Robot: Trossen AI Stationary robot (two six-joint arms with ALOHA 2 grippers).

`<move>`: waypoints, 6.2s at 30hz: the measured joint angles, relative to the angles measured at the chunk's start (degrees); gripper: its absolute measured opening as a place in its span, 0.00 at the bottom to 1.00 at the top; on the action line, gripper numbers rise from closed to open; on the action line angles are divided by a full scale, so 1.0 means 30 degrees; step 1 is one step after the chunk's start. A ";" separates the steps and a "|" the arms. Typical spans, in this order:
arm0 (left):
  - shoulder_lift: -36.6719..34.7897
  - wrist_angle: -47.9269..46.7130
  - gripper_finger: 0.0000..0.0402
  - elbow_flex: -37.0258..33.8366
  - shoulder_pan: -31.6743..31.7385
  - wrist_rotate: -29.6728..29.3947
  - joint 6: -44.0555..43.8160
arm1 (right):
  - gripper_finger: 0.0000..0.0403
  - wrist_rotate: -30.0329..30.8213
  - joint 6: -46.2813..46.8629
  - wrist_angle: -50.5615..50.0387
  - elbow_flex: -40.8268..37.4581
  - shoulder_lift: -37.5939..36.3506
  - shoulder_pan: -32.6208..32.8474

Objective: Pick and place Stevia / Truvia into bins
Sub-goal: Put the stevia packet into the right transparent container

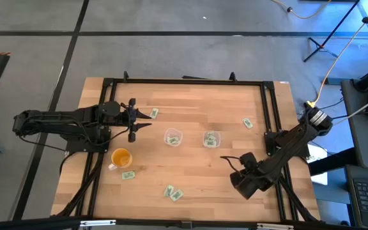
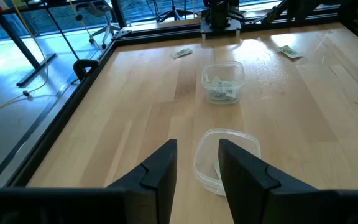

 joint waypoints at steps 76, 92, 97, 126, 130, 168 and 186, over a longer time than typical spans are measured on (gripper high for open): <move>-0.0007 0.0117 0.28 0.0007 0.0007 -0.0011 0.0350 | 0.00 0.8750 -1.7171 0.4972 -0.0151 -0.1890 -0.8178; -0.0007 0.0015 0.28 0.0007 0.0007 -0.0002 0.0328 | 0.00 0.6444 -2.2102 0.7648 -0.0332 0.0567 -1.1846; -0.0007 0.0014 0.28 0.0007 0.0007 0.0004 0.0328 | 0.01 0.6369 -2.2060 0.7656 -0.0339 0.1115 -1.1846; -0.0007 0.0000 0.28 0.0007 0.0007 0.0004 0.0000 | 0.32 0.5963 -2.1049 0.1273 0.0965 -0.1223 -1.2456; -0.0006 0.0000 0.28 0.0007 0.0001 0.0004 0.0000 | 0.32 0.5977 -1.9409 -0.1799 0.0965 -0.1606 -1.3373; -0.0007 0.0000 0.28 0.0007 0.0007 0.0062 -0.0051 | 0.32 0.3316 -2.2697 0.4042 -0.7630 -0.1584 -2.2163; -0.0005 0.0000 0.28 0.0007 0.0000 0.0062 0.0015 | 0.21 0.2158 -2.3183 0.5259 -0.8310 -0.1628 -2.3438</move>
